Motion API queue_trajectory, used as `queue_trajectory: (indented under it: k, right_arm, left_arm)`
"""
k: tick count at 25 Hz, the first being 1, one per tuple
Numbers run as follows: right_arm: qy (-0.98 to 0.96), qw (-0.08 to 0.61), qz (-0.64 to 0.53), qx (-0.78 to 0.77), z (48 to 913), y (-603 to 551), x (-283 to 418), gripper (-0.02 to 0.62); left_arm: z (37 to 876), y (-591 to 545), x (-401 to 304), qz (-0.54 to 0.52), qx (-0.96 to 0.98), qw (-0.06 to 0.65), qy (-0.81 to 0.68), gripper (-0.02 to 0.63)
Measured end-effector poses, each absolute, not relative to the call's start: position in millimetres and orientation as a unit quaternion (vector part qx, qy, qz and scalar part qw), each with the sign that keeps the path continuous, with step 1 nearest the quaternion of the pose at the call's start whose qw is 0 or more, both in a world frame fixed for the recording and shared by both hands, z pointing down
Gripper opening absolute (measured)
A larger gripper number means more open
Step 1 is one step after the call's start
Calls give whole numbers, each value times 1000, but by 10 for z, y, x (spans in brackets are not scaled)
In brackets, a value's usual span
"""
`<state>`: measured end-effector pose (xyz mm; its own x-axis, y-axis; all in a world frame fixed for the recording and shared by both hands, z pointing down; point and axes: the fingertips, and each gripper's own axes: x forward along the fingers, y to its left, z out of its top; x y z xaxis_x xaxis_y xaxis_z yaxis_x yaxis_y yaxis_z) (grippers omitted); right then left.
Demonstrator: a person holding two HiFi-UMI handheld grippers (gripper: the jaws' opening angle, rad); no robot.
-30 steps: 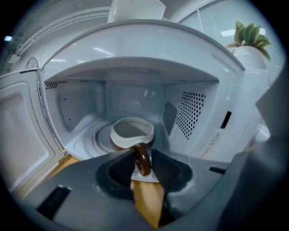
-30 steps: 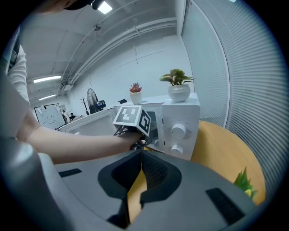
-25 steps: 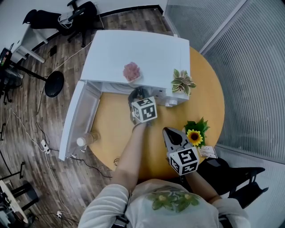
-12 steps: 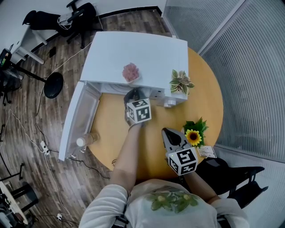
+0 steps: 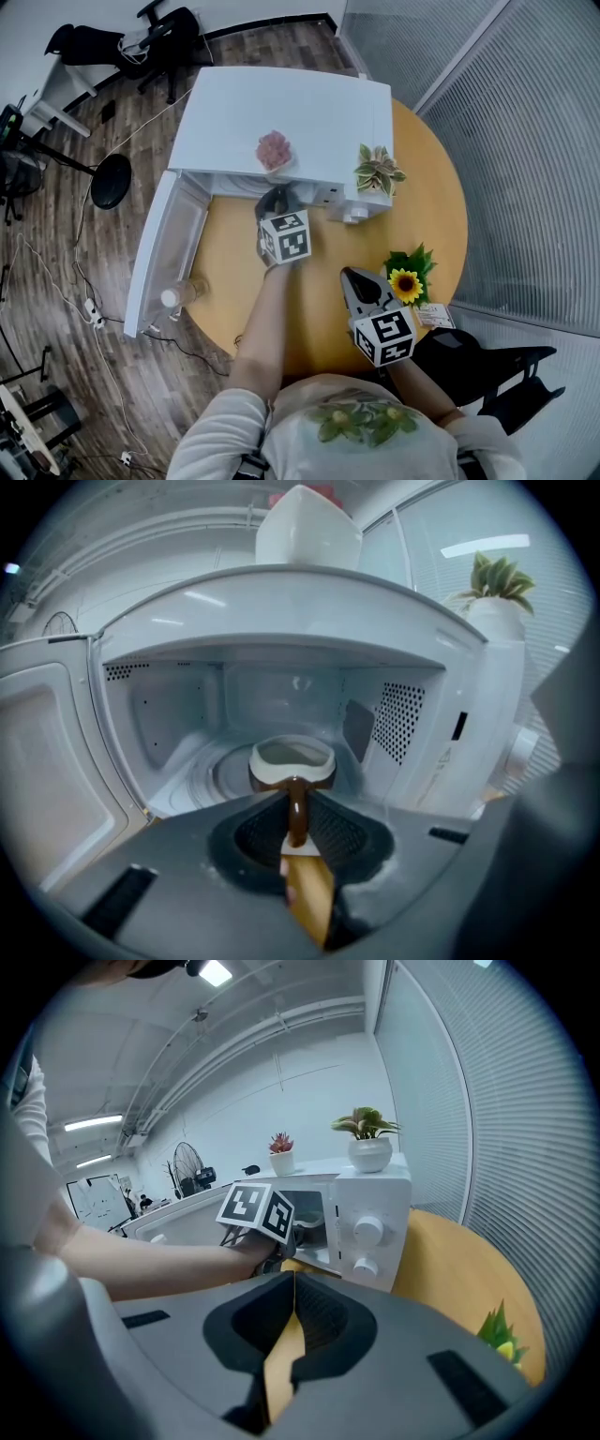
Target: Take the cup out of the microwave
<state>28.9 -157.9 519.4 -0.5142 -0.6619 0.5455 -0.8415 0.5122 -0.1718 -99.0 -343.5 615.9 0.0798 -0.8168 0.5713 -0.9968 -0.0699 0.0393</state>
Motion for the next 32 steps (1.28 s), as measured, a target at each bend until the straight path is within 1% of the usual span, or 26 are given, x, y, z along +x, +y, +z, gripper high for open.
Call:
queue_trajectory:
  k: [9,14,17,23,28,32]
  right_arm:
    - [-846,208,211,443,5134,-1524,230,18]
    - [-847,208,211,442,5136,-1478,234,18]
    - [-846,209,213,442,5157,-1456,244,17]
    - [-844,211,217,442,5176,-1456,258,18]
    - [-844,209,218,443,5182,-1487,274,18]
    - [-843,211,221,443,5201,-1503,274,18]
  left_arm:
    - [5989,-3382,-1006,192,710,214,-642,63]
    - [6135,-3300,-1034,202,705,246,-633,64]
    - [6180,-3278,-1040,204,705,252,-630,64]
    - [6292,-3317,-1028,248,697,257,-622,72]
    - [6316,-3361,-1054,246,690,269,-625,74]
    - [6320,-3366,-1055,256,688,270,-624,60]
